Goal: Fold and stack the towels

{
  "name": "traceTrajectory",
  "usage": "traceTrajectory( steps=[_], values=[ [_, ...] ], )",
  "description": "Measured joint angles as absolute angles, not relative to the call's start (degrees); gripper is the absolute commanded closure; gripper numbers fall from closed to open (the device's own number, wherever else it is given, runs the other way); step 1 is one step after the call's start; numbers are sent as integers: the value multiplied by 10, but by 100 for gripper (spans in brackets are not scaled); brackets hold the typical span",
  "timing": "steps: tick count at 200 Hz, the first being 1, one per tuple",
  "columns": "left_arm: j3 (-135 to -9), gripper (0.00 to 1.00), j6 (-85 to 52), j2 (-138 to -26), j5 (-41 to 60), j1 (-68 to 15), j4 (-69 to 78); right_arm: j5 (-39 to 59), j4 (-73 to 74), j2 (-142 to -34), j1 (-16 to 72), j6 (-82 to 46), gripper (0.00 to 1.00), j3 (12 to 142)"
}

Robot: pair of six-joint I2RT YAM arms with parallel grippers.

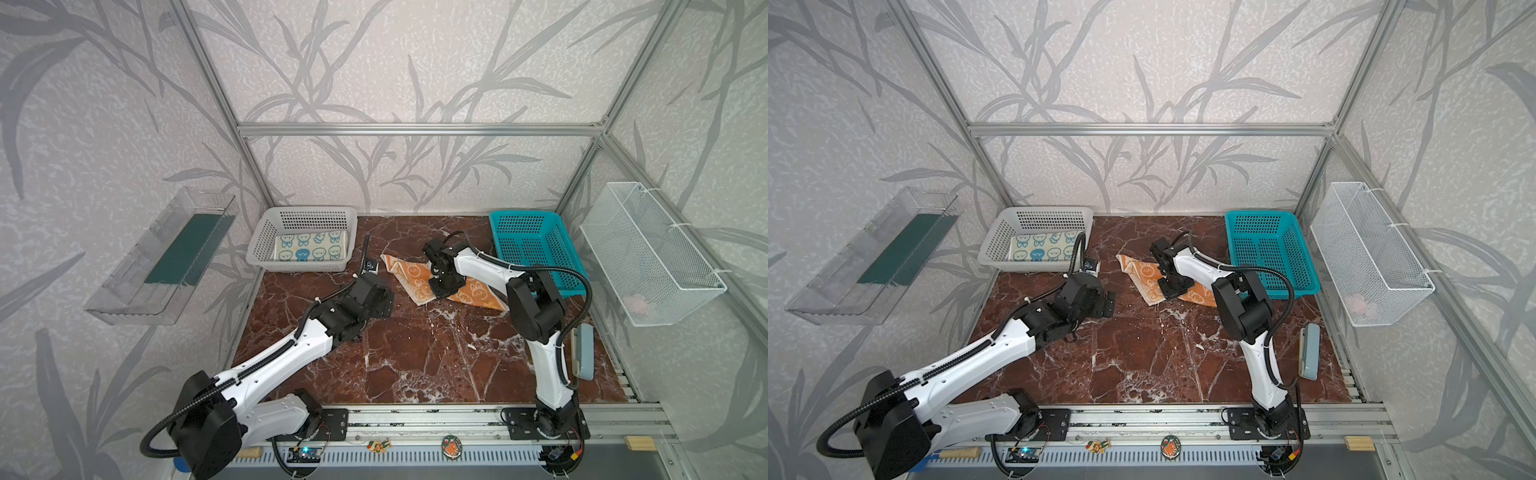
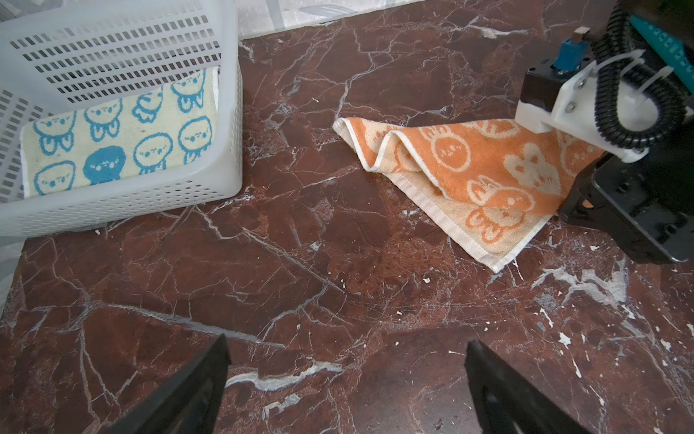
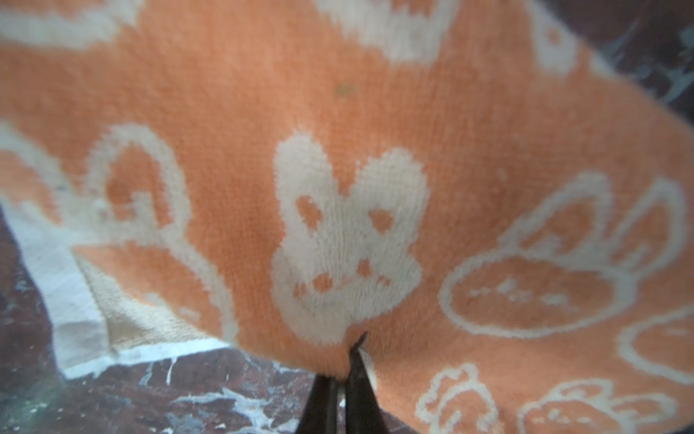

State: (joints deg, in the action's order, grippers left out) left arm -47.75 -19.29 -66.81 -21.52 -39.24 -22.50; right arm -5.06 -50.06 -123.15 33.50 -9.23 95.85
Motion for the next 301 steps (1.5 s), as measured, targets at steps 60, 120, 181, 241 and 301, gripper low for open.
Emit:
traceTrajectory(
  steps=[60, 120, 181, 241, 301],
  values=[
    [-477, 1, -196, -688, -209, -392, -223, 12, -534, -1224, 284, -82, 100, 1077],
    [-477, 1, -197, -693, -209, -392, -227, 60, -606, -1396, 189, -81, 100, 1338],
    [-479, 1, -197, -694, -208, -392, -234, 21, -683, -1493, 146, -96, 95, 1442],
    [-479, 1, -197, -696, -209, -392, -236, 22, -649, -1408, 162, -101, 29, 1329],
    [-499, 1, -222, -696, -202, -351, -272, 86, -529, -1178, 284, -91, 26, 1083]
  ],
)
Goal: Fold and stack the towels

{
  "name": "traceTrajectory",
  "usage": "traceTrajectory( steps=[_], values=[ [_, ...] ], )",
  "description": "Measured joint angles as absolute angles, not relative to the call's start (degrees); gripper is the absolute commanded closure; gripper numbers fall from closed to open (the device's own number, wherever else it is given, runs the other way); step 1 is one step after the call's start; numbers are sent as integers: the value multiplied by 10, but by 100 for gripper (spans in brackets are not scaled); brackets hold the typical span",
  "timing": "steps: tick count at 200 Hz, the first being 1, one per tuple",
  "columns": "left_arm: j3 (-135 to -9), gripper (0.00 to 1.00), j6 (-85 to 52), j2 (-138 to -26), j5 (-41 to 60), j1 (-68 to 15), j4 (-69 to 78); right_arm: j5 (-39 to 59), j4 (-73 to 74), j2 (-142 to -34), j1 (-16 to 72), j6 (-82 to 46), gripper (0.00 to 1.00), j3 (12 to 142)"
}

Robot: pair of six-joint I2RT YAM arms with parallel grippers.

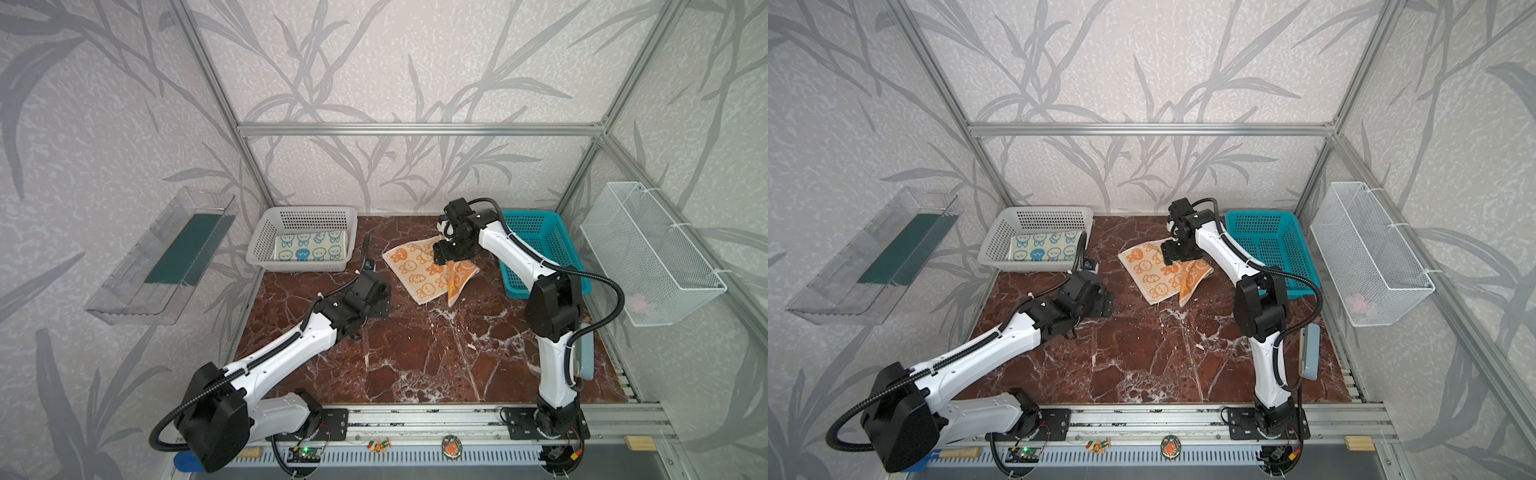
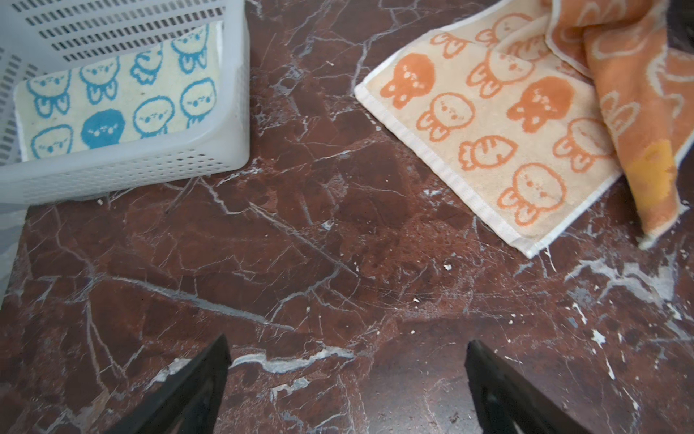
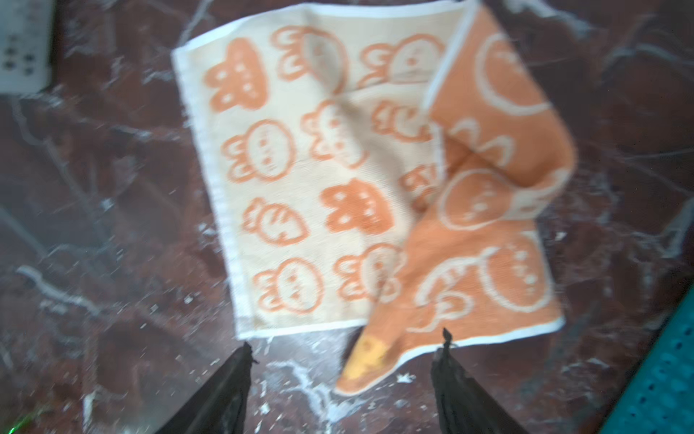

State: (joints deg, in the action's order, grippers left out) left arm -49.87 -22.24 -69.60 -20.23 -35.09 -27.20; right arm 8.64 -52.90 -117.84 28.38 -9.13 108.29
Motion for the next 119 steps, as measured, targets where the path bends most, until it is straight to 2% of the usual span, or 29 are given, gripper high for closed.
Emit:
traceTrajectory(
  steps=[23, 51, 119],
  values=[
    [-511, 1, -243, -695, -185, -314, -293, 106, -493, -1162, 332, -88, 29, 1021],
    [-510, 1, -257, -691, -161, -301, -309, 113, -475, -1175, 363, -90, 37, 964],
    [-495, 1, -268, -653, -129, -295, -320, 98, -469, -1237, 396, -105, 51, 980]
  ],
)
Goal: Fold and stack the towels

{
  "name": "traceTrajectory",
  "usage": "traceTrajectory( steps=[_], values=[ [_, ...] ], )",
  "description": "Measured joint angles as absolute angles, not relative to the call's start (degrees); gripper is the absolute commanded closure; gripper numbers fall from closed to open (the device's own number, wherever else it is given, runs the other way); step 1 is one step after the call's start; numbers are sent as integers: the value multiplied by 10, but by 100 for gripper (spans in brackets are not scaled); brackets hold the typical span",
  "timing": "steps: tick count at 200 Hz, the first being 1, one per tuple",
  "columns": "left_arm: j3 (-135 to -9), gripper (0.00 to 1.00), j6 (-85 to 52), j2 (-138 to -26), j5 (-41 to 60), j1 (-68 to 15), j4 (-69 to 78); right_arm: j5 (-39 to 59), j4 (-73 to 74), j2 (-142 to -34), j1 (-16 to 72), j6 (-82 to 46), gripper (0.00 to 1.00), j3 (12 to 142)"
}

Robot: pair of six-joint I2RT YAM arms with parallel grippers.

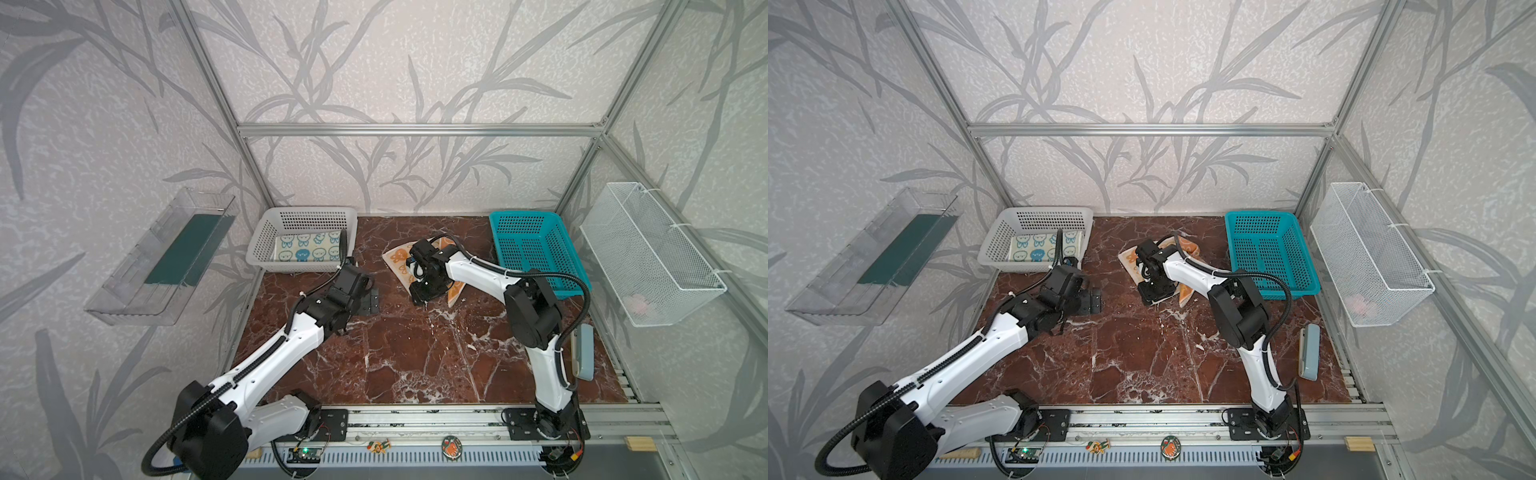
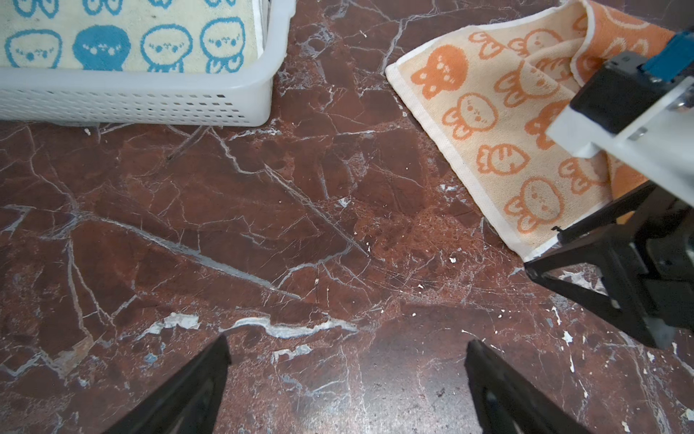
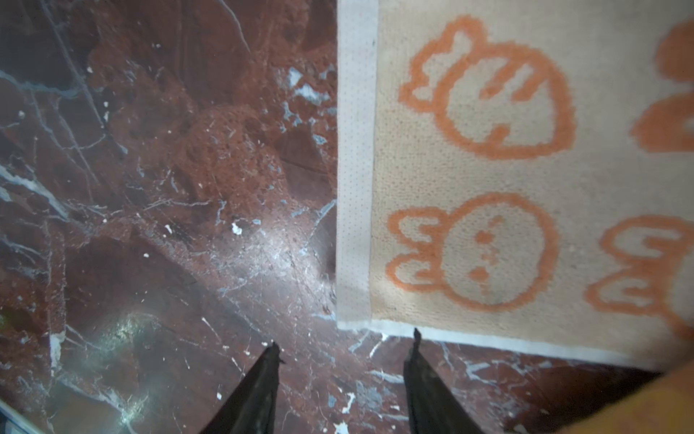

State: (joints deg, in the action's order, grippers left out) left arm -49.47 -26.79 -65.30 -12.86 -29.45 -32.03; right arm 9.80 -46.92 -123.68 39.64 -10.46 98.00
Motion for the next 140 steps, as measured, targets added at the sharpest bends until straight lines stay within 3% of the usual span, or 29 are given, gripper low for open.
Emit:
traceTrajectory(
  steps=[121, 140],
  values=[
    [-484, 1, -271, -647, -112, -283, -323, -7, -495, -1294, 420, -125, 68, 1026],
    [-481, 1, -272, -647, -111, -283, -322, -16, -495, -1295, 420, -124, 77, 1027]
  ],
)
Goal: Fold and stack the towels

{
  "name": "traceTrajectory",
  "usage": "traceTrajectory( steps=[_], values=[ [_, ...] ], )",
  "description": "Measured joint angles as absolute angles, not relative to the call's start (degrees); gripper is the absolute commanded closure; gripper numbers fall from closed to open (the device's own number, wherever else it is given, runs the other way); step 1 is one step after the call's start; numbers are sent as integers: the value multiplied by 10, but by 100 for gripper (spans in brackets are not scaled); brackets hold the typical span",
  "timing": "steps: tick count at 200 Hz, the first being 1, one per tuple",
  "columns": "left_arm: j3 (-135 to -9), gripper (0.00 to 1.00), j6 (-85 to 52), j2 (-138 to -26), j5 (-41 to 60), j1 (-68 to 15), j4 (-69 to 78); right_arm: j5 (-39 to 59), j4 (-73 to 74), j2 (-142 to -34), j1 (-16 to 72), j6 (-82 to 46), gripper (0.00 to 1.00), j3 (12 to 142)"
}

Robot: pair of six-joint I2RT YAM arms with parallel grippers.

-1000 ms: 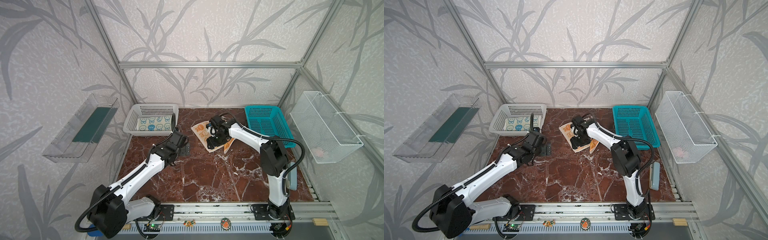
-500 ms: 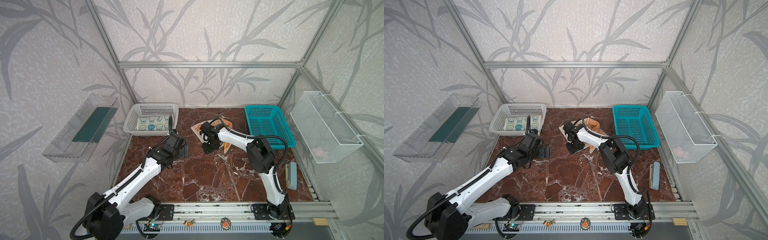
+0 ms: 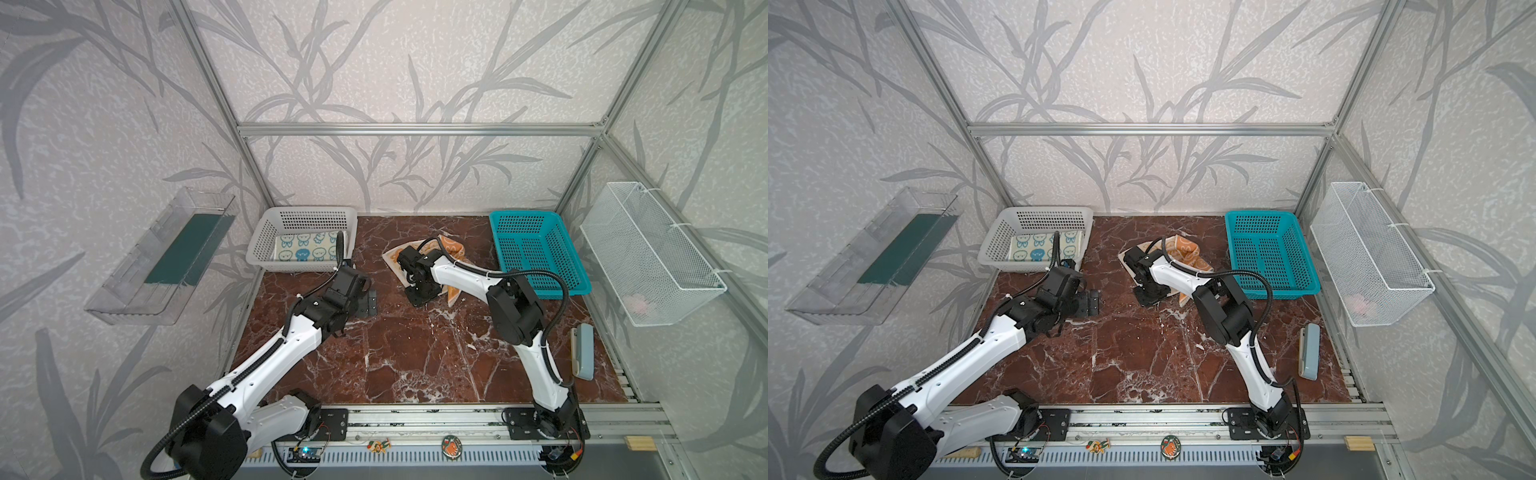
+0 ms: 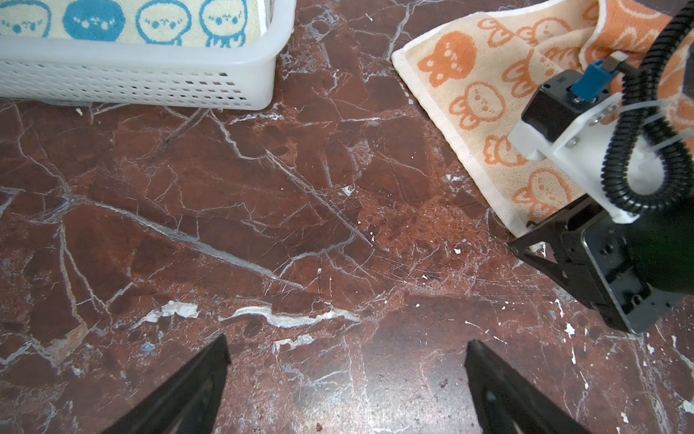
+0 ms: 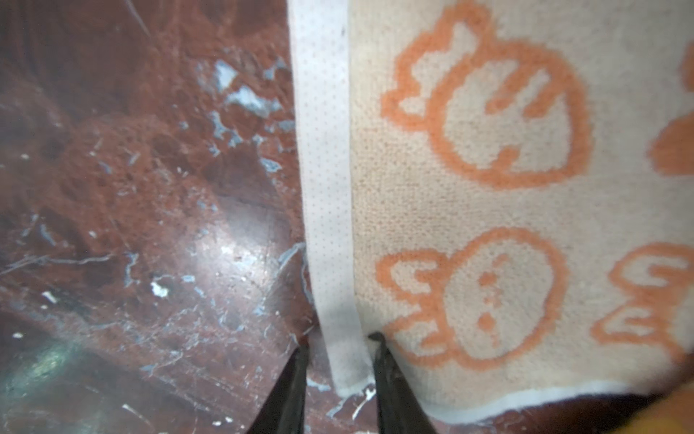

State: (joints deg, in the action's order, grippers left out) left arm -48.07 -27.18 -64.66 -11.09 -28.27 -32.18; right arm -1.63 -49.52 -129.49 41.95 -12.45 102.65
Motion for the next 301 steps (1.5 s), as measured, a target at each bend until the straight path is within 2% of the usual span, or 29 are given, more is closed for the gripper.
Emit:
traceTrajectory(
  steps=[24, 66, 105, 151, 223, 258, 301],
  values=[
    [-478, 1, -272, -647, -108, -283, -321, -20, -494, -1296, 421, -125, 89, 1027],
    [-478, 1, -272, -650, -108, -281, -321, -26, -491, -1296, 422, -125, 100, 1026],
    [-478, 1, -276, -664, -102, -280, -321, -29, -475, -1280, 422, -123, 100, 997],
    [-489, 1, -292, -708, -71, -280, -319, -30, -447, -1194, 408, -122, 100, 861],
    [-598, 1, -285, -907, 82, -286, -286, -10, -407, -1071, 324, -121, 100, 683],
    [-656, 6, -263, -996, 107, -304, -292, -4, -405, -1058, 303, -121, 100, 666],
    [-681, 16, -249, -1037, 111, -318, -303, 1, -404, -1057, 303, -121, 100, 665]
  ],
)
